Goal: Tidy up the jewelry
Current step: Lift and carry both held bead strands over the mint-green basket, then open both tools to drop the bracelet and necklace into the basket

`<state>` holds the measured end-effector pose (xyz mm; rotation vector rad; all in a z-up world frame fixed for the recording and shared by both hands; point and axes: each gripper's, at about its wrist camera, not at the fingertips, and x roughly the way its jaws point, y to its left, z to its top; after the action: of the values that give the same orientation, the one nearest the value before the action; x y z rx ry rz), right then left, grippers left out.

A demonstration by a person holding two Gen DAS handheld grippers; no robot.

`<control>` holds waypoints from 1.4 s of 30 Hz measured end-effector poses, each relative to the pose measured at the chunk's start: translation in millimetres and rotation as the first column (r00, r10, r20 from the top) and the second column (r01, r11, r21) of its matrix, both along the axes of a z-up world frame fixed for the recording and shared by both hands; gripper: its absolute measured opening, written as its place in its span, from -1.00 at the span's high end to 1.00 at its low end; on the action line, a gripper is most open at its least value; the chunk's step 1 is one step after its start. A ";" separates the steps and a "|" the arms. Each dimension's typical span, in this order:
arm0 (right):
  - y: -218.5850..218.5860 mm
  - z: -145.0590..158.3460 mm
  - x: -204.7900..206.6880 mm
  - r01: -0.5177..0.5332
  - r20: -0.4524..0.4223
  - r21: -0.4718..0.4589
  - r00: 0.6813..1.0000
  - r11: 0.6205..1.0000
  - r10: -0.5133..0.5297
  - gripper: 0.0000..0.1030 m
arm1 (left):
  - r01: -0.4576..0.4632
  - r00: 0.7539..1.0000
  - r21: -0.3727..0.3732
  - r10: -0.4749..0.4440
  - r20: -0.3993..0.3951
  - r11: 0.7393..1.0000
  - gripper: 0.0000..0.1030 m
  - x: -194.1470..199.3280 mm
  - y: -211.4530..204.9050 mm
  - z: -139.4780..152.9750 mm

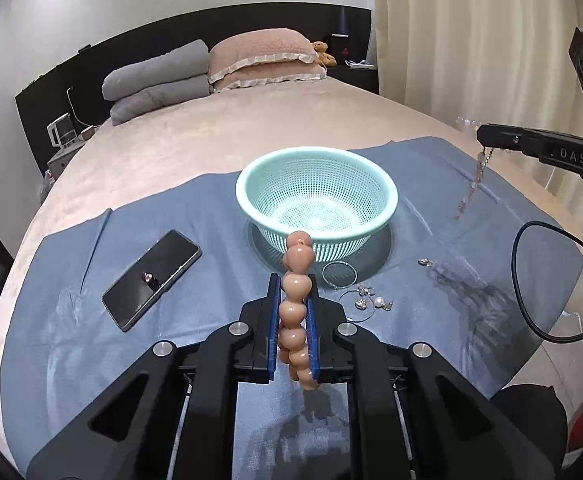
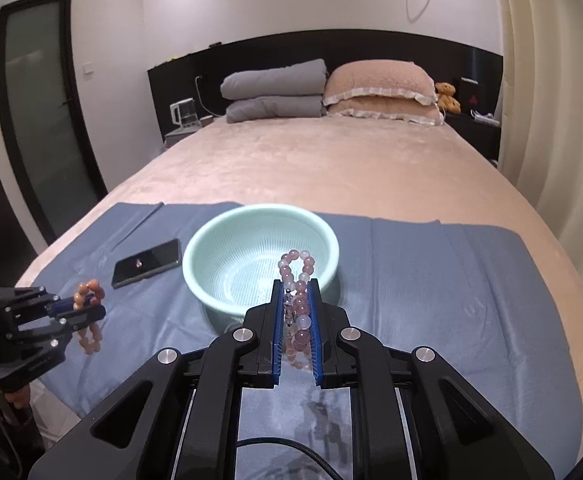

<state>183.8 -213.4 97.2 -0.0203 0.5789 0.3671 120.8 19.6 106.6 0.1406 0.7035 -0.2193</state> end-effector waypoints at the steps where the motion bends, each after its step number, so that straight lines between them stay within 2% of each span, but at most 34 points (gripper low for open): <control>1: 0.6 7.0 -0.2 0.000 0.017 0.000 1.000 1.000 0.000 0.79 | 0.017 1.000 -0.011 -0.017 0.000 1.000 0.77 0.4 -0.7 5.8; 6: 4.6 38.7 8.9 -0.025 0.077 0.027 0.997 0.999 0.022 0.79 | 0.062 0.997 -0.019 -0.061 0.049 0.998 0.77 9.9 -8.3 38.6; 10: 12.3 57.1 23.3 -0.054 0.102 0.040 0.994 0.998 0.050 0.79 | 0.077 0.995 -0.023 -0.075 0.070 0.997 0.77 33.3 -14.8 58.2; 14: 21.5 63.4 45.6 -0.078 0.107 0.052 0.992 0.996 0.072 0.79 | 0.085 0.993 -0.009 -0.084 0.079 0.996 0.77 64.0 -23.7 67.9; 17: 26.5 56.7 65.3 -0.092 0.095 0.056 0.992 0.994 0.086 0.79 | 0.097 0.993 -0.004 -0.096 0.068 0.995 0.77 89.1 -30.2 64.8; 20: 30.1 41.0 85.3 -0.100 0.068 0.070 0.993 0.993 0.095 0.79 | 0.100 0.994 -0.004 -0.100 0.041 0.995 0.77 115.9 -34.9 51.0; 25: 34.3 0.1 118.8 -0.100 -0.010 0.089 0.995 0.991 0.101 0.79 | 0.113 0.993 0.016 -0.113 -0.030 0.993 0.77 154.3 -45.3 10.0; 29: 37.3 -38.1 139.3 -0.091 -0.077 0.069 0.992 0.993 0.096 0.79 | 0.138 0.989 0.073 -0.134 -0.066 0.988 0.77 171.1 -58.3 -20.1; 33: 33.4 -67.1 152.7 -0.071 -0.139 0.084 0.987 0.994 0.082 0.79 | 0.140 0.985 0.074 -0.132 -0.107 0.987 0.77 185.4 -61.1 -45.2; 42: 34.7 -95.4 159.0 -0.066 -0.194 0.085 0.978 0.994 0.082 0.79 | 0.145 0.977 0.050 -0.134 -0.168 0.988 0.76 196.5 -59.6 -71.7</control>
<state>342.9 -178.6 1.8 0.0710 0.7605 0.4673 317.2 -40.0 34.9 0.2333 0.8657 -0.3468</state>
